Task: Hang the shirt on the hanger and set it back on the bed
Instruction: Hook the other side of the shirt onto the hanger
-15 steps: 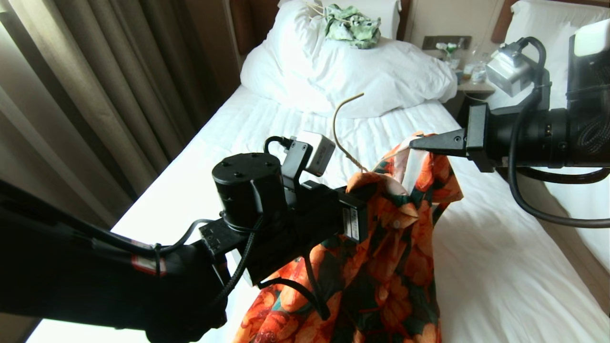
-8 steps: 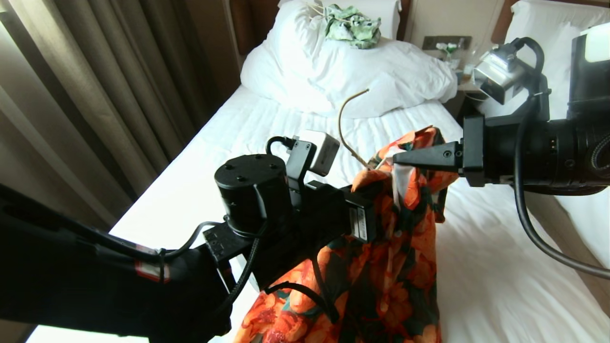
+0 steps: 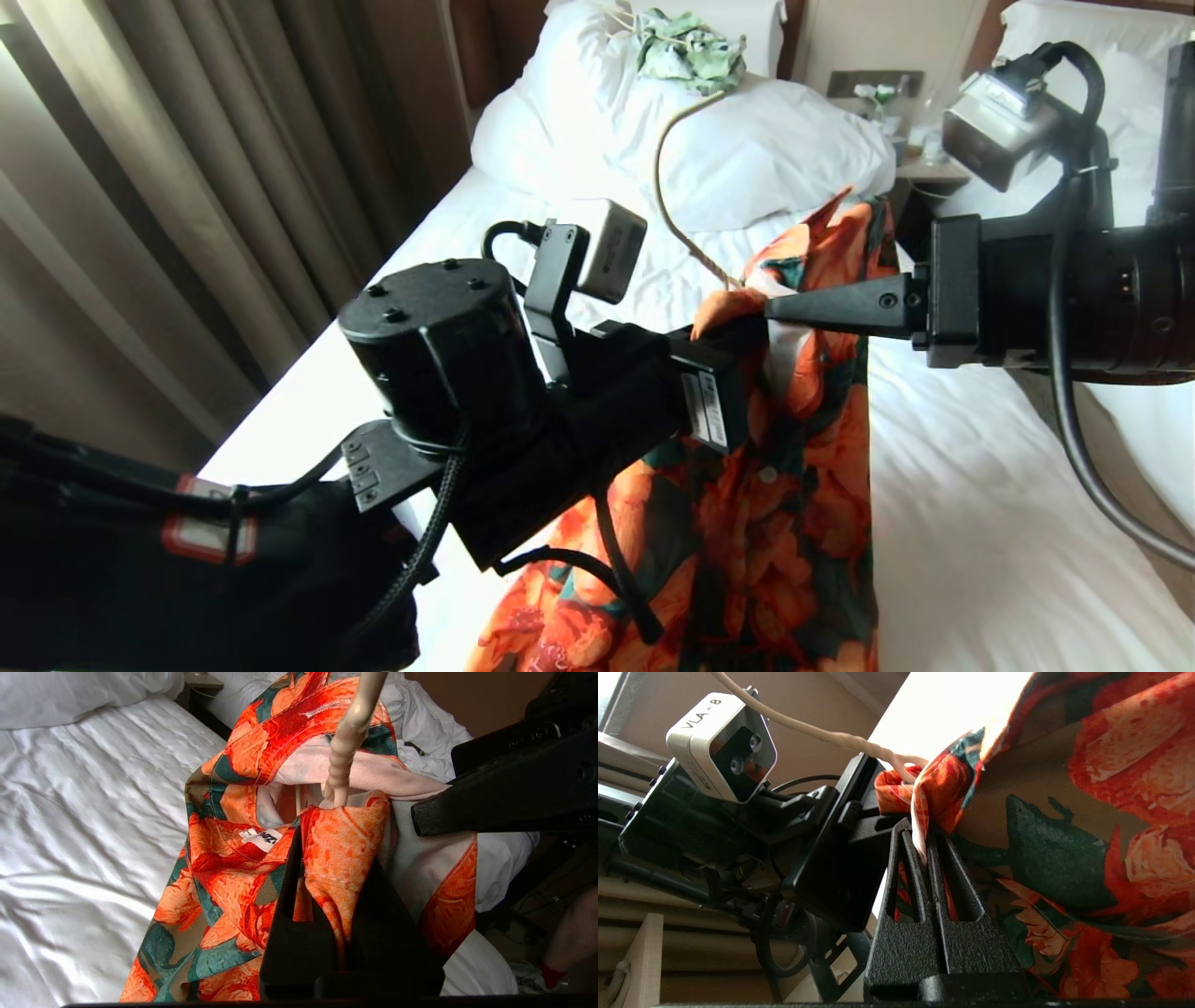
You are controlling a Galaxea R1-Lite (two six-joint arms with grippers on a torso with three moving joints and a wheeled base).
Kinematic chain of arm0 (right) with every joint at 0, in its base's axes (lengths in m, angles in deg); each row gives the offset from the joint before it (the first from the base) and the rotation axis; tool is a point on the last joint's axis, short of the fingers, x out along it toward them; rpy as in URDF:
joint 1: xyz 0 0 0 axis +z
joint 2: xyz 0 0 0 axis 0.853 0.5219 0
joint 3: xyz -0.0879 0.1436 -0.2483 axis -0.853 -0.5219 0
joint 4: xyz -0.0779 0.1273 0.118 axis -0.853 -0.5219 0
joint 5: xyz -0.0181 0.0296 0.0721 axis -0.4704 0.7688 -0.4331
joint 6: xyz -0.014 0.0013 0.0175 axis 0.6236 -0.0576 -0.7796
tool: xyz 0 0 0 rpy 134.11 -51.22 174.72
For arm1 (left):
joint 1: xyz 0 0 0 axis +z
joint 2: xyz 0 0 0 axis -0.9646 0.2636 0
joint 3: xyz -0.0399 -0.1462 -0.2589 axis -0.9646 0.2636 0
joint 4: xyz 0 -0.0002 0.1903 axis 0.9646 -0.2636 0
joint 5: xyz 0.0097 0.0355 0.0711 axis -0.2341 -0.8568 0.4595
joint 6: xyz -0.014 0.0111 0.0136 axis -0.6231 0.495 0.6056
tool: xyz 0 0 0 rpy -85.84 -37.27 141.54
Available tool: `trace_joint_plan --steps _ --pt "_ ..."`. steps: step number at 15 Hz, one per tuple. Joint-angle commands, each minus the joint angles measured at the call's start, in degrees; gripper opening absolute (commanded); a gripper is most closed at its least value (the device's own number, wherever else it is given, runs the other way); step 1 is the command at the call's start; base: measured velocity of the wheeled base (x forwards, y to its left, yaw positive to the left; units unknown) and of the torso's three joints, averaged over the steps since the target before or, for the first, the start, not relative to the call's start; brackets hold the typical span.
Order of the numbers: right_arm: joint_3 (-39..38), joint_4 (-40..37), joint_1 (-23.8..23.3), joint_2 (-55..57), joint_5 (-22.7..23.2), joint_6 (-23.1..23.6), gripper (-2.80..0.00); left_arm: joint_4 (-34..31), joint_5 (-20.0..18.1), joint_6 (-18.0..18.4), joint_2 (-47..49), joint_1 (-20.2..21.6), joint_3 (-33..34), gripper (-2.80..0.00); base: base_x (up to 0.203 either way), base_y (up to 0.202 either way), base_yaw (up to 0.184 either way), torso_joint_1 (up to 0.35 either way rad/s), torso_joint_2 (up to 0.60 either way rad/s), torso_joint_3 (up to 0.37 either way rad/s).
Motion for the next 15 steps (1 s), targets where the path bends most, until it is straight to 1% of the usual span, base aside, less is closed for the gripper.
trace_joint_plan --steps 1,3,7,9,12,13,15 --pt "0.08 -0.35 0.16 -2.32 0.19 -0.13 0.00 0.49 0.01 -0.03 -2.11 -0.31 0.00 -2.80 0.000 0.000 0.000 0.000 0.00 0.000" --pt "0.86 -1.84 0.19 -4.34 0.12 -0.20 0.00 1.42 0.06 0.15 -2.70 -0.40 -0.35 -2.80 0.000 0.000 0.000 0.000 0.00 0.000" --pt "6.11 -12.31 0.19 -7.91 0.19 -0.12 0.00 1.83 0.12 0.44 -2.93 -0.18 -1.40 -2.80 0.000 0.000 0.000 0.000 0.00 0.000" --pt "8.46 -15.87 0.01 -9.40 -0.22 0.22 0.00 1.65 0.12 0.44 -2.61 -0.26 -1.40 -2.80 0.000 0.000 0.000 0.000 0.00 0.000" --pt "9.83 -16.32 -1.69 -10.77 -0.97 0.33 0.00 1.50 0.18 0.44 0.29 -1.30 -1.40 -2.80 0.000 0.000 0.000 0.000 0.00 0.000" --pt "10.29 -16.44 -1.90 -10.31 -2.70 0.33 -2.80 1.48 0.20 0.50 1.43 -1.99 -1.53 -2.80 0.000 0.000 0.000 0.000 0.00 0.000" --pt "11.61 -16.53 -1.92 -9.54 -7.97 0.38 -2.80 1.36 0.21 0.53 3.07 -2.78 -2.38 -2.80 0.000 0.000 0.000 0.000 0.00 0.000"
